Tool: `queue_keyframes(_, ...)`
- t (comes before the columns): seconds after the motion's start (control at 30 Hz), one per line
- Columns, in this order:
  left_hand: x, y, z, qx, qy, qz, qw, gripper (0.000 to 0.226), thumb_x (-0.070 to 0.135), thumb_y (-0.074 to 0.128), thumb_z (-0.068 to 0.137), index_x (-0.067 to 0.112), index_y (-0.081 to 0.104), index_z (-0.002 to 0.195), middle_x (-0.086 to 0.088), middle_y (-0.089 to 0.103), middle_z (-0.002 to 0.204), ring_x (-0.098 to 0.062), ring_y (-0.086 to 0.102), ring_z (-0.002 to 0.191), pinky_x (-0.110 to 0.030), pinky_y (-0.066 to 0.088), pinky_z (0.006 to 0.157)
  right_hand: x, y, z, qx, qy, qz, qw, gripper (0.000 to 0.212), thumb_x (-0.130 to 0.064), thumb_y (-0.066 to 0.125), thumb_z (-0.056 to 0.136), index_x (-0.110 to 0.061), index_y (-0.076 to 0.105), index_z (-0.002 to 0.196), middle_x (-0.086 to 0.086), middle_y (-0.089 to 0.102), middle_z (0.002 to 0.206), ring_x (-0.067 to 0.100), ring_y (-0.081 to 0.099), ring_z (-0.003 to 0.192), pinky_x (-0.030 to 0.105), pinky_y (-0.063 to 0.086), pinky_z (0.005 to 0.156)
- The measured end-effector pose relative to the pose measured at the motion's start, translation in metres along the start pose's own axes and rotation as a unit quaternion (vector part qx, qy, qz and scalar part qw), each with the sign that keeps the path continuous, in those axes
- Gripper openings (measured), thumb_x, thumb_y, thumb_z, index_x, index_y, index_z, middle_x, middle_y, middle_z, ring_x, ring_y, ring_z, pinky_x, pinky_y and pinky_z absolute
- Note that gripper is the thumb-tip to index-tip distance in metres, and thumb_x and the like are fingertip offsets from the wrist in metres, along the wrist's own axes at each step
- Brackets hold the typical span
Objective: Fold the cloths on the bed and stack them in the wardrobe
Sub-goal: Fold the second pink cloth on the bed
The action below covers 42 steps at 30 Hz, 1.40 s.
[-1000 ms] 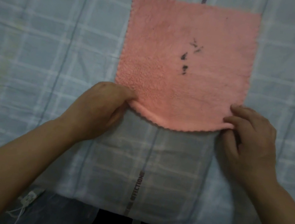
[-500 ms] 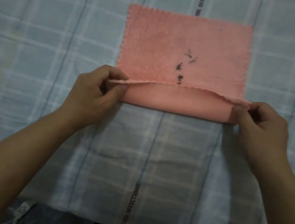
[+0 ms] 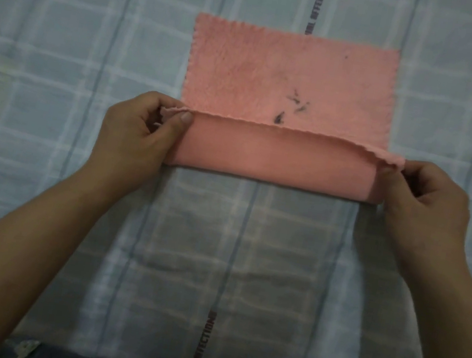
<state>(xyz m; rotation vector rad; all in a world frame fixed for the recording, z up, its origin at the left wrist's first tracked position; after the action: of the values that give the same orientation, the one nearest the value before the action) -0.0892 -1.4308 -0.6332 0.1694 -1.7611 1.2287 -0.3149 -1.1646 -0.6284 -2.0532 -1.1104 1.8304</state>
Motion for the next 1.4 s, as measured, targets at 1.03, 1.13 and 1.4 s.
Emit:
queue_keyframes(1.03, 0.021, 0.021, 0.129, 0.083, -0.067, 0.022, 0.994, 0.017, 0.043, 0.072, 0.089, 0.027, 0.070, 0.087, 0.015, 0.066, 0.079, -0.001, 0.061, 0.069, -0.020, 0.048, 0.072, -0.058, 0.031, 0.122, 0.025, 0.034, -0.088, 0.995, 0.030, -0.041, 0.058, 0.086, -0.017, 0.065, 0.070, 0.003, 0.064, 0.066, 0.036, 0.069, 0.076, 0.051, 0.060, 0.076)
queue_keyframes(1.13, 0.019, 0.024, 0.135, 0.087, -0.075, 0.031, 0.993, 0.021, 0.046, 0.073, 0.087, 0.026, 0.071, 0.088, 0.007, 0.071, 0.084, -0.010, 0.066, 0.077, -0.028, 0.053, 0.076, -0.063, 0.033, 0.126, 0.034, 0.016, -0.119, 0.992, 0.027, -0.034, 0.057, 0.091, -0.014, 0.069, 0.079, 0.007, 0.066, 0.075, 0.033, 0.068, 0.083, 0.042, 0.057, 0.081)
queue_keyframes(1.4, 0.018, 0.029, 0.140, 0.088, -0.093, 0.073, 0.989, 0.025, 0.051, 0.070, 0.087, 0.026, 0.071, 0.092, 0.007, 0.071, 0.089, -0.013, 0.068, 0.085, -0.028, 0.050, 0.078, -0.066, 0.039, 0.131, 0.038, 0.016, -0.165, 0.985, 0.027, -0.034, 0.057, 0.094, -0.011, 0.072, 0.092, 0.003, 0.061, 0.083, 0.030, 0.064, 0.097, 0.026, 0.038, 0.077)
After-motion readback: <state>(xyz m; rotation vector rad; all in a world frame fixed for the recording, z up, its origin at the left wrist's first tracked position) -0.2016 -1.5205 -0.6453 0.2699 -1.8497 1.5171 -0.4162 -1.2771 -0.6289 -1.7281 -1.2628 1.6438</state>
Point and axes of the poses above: each hand's wrist, its own z-axis towards the middle knuckle, its own y-axis out of the palm, x = y × z, the point moved 1 cm from there along z, towards the middle knuckle
